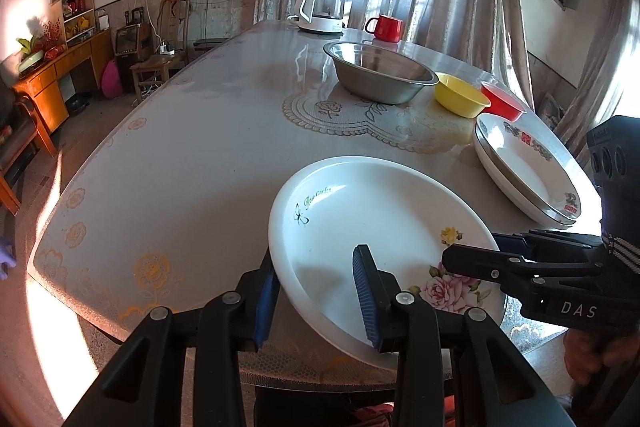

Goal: Organize plates and bowls
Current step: 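Lift the pink-rose plate with the right tool toward the plate stack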

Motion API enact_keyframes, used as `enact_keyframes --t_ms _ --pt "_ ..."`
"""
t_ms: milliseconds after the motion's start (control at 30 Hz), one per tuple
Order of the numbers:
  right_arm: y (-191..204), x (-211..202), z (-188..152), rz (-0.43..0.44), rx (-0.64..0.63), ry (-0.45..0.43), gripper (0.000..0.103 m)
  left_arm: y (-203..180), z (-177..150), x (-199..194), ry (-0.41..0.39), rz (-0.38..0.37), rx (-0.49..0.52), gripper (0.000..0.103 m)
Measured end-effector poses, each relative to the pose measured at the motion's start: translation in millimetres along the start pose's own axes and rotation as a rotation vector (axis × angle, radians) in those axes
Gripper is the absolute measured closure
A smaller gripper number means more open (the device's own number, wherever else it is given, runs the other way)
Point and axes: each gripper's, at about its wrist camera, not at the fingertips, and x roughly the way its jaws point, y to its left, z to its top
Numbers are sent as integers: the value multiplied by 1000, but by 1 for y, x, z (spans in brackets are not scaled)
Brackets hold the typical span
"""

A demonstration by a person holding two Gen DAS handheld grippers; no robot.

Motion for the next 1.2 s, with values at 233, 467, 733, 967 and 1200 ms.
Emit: enact_keyframes --t_ms 233,467,733,967,1200 --pt "0 -2 0 -11 -6 0 68 -3 -1 -2 -7 2 12 67" --pt "3 -9 0 -17 -19 -28 68 -6 1 -5 -24 -7 13 67" --pt "2 -25 4 -34 -15 -75 69 -13 5 -8 -41 -36 20 67" --pt "-2 -44 7 -57 -9 -120 69 -27 20 -10 -71 -62 56 66" --pt "-23 -72 8 -108 46 -186 69 -61 49 -6 -122 -123 123 65"
